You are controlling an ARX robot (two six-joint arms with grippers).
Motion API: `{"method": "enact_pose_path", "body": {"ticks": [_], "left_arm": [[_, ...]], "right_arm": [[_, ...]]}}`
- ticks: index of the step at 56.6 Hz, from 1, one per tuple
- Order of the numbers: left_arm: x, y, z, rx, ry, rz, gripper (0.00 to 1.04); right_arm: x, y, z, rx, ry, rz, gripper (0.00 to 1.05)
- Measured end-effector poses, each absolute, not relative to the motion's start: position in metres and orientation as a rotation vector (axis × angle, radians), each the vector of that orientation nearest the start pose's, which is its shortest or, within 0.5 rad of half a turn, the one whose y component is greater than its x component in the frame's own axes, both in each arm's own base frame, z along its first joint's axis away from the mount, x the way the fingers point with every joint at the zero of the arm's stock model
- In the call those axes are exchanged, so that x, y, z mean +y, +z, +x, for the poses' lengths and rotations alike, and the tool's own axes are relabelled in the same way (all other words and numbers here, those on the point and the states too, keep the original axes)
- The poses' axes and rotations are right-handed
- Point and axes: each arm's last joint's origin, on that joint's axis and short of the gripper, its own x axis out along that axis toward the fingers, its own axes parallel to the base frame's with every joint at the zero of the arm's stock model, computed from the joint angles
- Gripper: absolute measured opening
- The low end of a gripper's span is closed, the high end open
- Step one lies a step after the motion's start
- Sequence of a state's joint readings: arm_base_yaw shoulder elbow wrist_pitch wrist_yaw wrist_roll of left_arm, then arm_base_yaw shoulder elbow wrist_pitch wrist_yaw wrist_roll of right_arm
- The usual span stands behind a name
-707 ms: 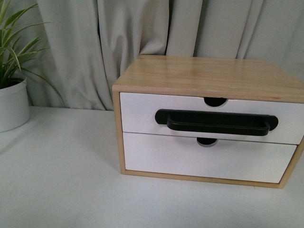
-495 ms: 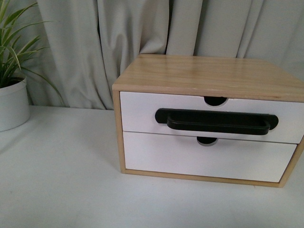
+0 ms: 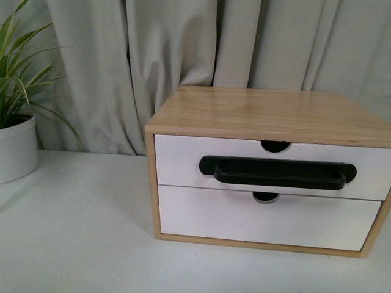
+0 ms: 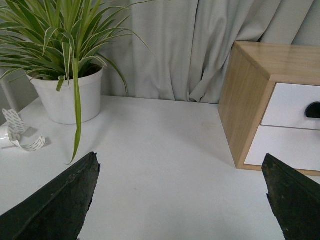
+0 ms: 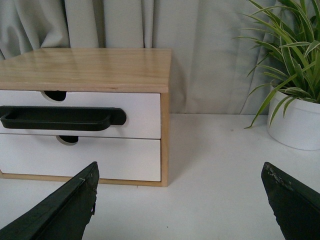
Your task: Pull drawer
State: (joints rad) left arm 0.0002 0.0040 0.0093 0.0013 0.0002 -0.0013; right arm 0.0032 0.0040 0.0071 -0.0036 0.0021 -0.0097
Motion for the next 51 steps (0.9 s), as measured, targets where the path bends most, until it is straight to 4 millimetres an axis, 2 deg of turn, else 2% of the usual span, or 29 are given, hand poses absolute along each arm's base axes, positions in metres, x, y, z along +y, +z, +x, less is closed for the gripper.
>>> {"method": "enact_pose_path", "body": {"ticks": [41, 43, 46, 51], "left_arm": [[0.0, 0.167, 0.097, -0.007, 0.0, -0.002, 0.98], [-0.001, 0.169, 0.097, -0.028, 0.002, -0.032, 0.98], [-0.003, 0.171, 0.099, -0.041, -0.038, -0.059, 0.98], [-0.011, 0.174, 0.107, -0.024, -0.17, -0.017, 0.98]], "right_arm": [[0.0, 0.165, 0.098, 0.001, 0.001, -0.01, 0.96], [0.0, 0.164, 0.098, 0.033, -0.043, 0.003, 0.96], [0.0, 0.165, 0.099, 0.117, -0.097, -0.004, 0.96], [0.002, 0.178, 0.105, 0.178, 0.013, -0.03, 0.96]]}}
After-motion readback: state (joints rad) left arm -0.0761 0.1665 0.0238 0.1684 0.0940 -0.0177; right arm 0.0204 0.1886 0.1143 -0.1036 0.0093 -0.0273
